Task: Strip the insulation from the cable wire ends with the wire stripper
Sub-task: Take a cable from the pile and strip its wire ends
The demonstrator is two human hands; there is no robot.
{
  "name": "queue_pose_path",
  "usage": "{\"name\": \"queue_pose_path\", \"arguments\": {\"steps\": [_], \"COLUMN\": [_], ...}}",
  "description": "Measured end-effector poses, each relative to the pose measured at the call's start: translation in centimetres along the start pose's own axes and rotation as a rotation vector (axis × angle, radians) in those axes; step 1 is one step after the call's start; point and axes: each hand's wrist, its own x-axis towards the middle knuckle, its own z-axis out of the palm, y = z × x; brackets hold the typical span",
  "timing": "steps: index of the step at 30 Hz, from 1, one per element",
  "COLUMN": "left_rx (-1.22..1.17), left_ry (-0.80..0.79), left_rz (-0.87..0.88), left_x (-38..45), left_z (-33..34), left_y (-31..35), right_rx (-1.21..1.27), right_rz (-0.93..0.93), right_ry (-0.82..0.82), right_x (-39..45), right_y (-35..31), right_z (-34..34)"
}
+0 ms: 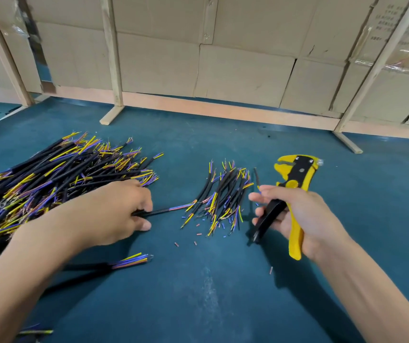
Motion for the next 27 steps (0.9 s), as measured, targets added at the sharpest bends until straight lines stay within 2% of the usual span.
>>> {"name": "queue_pose_path", "arguments": {"steps": [4, 7, 13, 16, 23, 27], "left_rx": [-0.003, -0.038, -0.343, -0.453, -0.908, -1.451], "left_ry": [0.117, 0.252, 0.544, 0.596, 0.468, 0.277], "left_rz": [-0.001, 0.064, 0.325, 0.417, 0.358, 0.422], "left_x": [0.3, 0.4, 0.1, -0.1, -0.2, -0.7], "left_z": [1.0, 1.5, 1.2, 1.4, 1.8, 1.3], "left_y": [0.9, 1.7, 3.1, 4.0, 4.7, 5.9], "right_rx": [-0.063, -0.151, -0.218, -0.25, -0.234, -0.255], "right_rz": [0.205, 0.321, 0.329, 0.345, 0.334, 0.346], "right_ry": [-0.201, -0.313, -0.415, -0.474, -0.394, -0.428], "right_x": [-0.4, -0.7, -0.9, -1.1, -0.4, -0.1], "right_y": [-0.5, -0.6, -0.9, -0.5, -0.1, -0.6], "right_z": [0.0, -0.1, -0.4, 0.1, -0.1, -0.8]}}
